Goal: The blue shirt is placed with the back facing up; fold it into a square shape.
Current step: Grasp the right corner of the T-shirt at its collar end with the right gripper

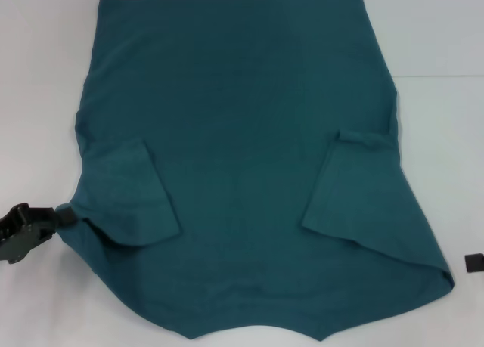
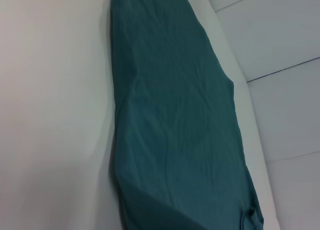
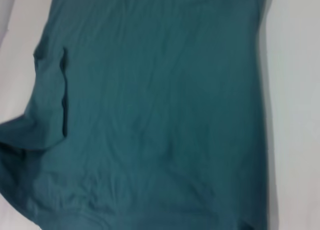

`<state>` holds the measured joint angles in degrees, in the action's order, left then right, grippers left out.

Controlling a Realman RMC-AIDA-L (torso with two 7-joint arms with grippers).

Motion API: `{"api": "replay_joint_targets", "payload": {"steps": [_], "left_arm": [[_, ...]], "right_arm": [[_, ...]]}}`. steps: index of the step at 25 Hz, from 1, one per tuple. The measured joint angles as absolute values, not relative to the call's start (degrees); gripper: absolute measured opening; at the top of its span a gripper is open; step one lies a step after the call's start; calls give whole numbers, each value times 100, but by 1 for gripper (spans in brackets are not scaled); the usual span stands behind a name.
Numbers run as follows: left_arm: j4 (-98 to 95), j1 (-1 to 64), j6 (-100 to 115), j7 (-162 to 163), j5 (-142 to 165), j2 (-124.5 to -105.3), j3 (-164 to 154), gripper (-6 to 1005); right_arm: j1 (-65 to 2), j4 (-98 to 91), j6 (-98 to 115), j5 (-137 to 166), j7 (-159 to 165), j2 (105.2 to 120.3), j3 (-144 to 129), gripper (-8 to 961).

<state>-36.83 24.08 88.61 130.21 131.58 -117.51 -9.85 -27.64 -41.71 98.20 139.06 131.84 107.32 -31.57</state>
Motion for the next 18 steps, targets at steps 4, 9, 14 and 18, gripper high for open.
{"api": "replay_joint_targets", "payload": {"steps": [4,9,14,18], "left_arm": [[-3674,2408,8813,13023,13158,-11751,-985,1],[-3627,2408,8773,13025,13158,-11751,-990,0],[-3621,2412,8727,13025,13158,-11751,-993,0],[-3620,2415,8721,13025,13157,-11751,-994,0]], "right_arm": [[-2786,-4170,9696,13910,13219,10756,-3308,759],[-2806,-4166,9589,13913,13221,10778,-3424,760],[-2859,-4165,9354,13913,13165,10861,-3697,760],[-2904,-4166,9178,13916,13165,10946,-3838,760]]}}
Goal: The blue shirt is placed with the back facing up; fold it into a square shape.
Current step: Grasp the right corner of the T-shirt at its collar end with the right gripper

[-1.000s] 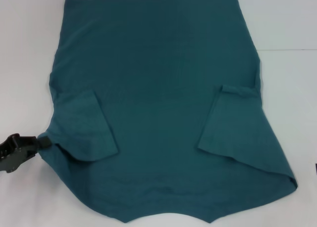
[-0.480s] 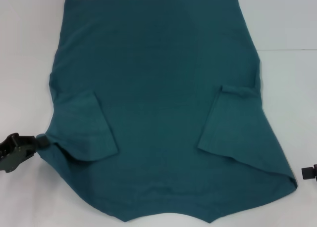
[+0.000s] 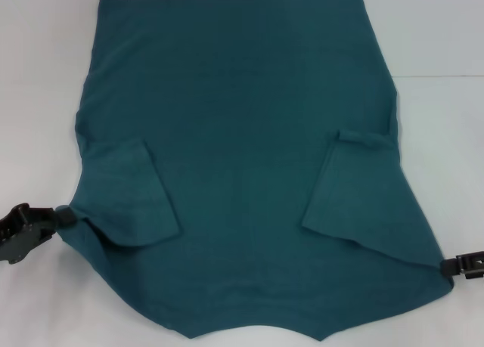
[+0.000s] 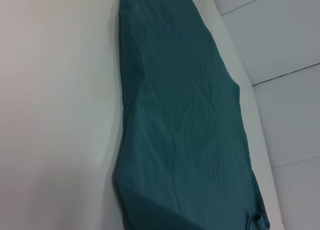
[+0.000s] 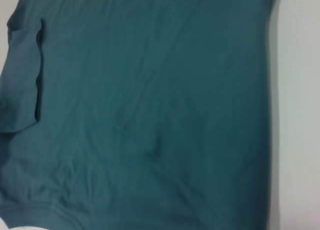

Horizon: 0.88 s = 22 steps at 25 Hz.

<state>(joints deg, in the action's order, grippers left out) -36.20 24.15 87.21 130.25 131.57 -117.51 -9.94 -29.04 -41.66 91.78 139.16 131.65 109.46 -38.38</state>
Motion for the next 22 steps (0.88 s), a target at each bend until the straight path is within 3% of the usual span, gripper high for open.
{"api": "replay_joint_targets", "payload": {"steps": [7,17,22], "left_arm": [[-3621,2417,8665,13025,13157,-11751,-993,0],[-3621,2417,8641,13026,13157,-11747,-992,1],[-3616,2423,8623,13026,13150,-11745,-993,1]], "right_arm": [[-3012,-4096,9129,13922,13166,11021,-3954,760],[-3093,-4085,9106,14071,13240,10979,-4060,759],[-3226,-4022,9037,14247,13243,11055,-4067,759]]}}
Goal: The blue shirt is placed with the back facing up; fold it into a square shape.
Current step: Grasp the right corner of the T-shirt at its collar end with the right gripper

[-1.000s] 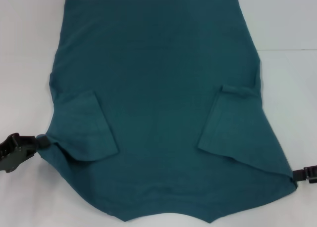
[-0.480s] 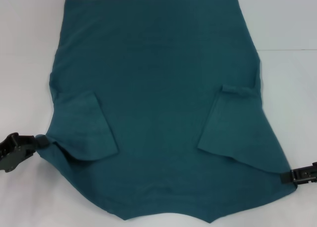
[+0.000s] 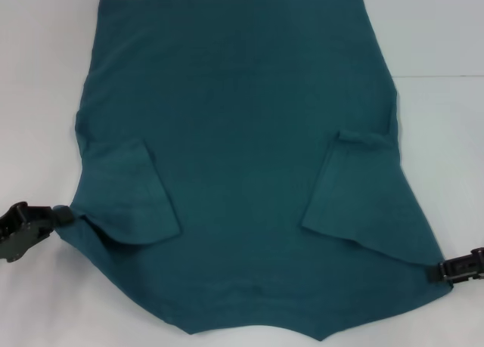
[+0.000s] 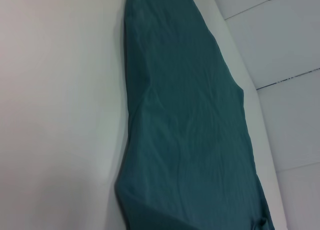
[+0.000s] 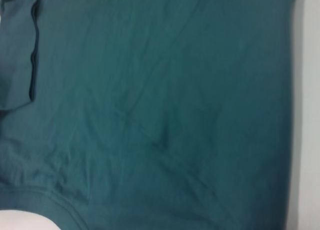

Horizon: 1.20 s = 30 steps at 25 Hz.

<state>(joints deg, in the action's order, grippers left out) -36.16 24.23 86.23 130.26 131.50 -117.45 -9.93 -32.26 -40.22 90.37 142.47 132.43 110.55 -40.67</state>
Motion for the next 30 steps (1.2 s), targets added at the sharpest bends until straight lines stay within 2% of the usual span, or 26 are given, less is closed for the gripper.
{"api": "replay_joint_targets", "payload": {"steps": [19,30], "left_arm": [[-3603,2432,8566,13028,13139,-11742,-993,1],[-3594,2417,8599,13034,13115,-11742,-993,1]], "right_arm": [[-3581,-3849,9078,14264,13192,11203,-4045,759],[-3614,-3796,9059,14294,13355,11193,-4064,599]]}}
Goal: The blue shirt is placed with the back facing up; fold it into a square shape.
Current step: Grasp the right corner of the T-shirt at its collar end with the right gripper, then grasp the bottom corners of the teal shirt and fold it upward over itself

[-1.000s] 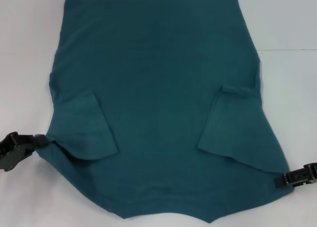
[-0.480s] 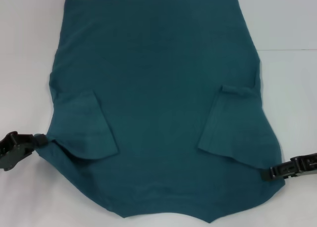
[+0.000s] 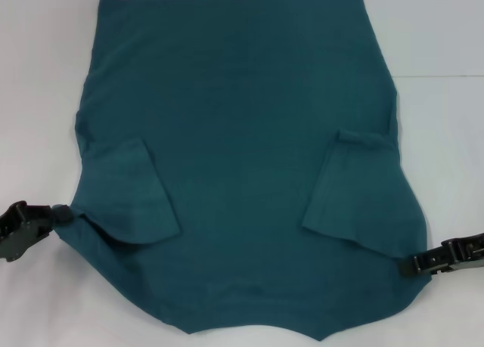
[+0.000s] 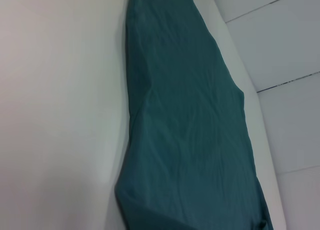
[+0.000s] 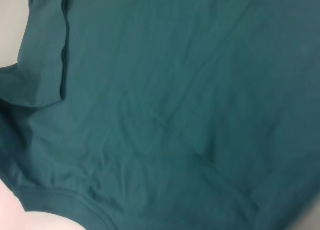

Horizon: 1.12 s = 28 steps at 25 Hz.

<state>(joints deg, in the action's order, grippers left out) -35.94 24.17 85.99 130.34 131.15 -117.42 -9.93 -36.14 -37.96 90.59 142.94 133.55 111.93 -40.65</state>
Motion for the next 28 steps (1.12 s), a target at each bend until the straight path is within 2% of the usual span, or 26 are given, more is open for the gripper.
{"api": "replay_joint_targets", "payload": {"steps": [13,19,24,28], "left_arm": [[-3563,2408,8630,13034,13124,-11750,-993,0],[-3592,2401,8725,12991,13196,-11751,-1146,1],[-3901,2372,9119,12988,13531,-11710,-1300,1],[-4142,2346,9589,12985,13736,-11621,-1304,1]], "right_arm": [[-3551,-3796,9044,14353,13359,11180,-4062,348],[-3486,-3848,9100,14343,13329,11154,-4018,135],[-3376,-3862,9314,14324,13306,11014,-3954,60],[-3287,-3866,9582,14321,13168,10936,-3771,63]]}}
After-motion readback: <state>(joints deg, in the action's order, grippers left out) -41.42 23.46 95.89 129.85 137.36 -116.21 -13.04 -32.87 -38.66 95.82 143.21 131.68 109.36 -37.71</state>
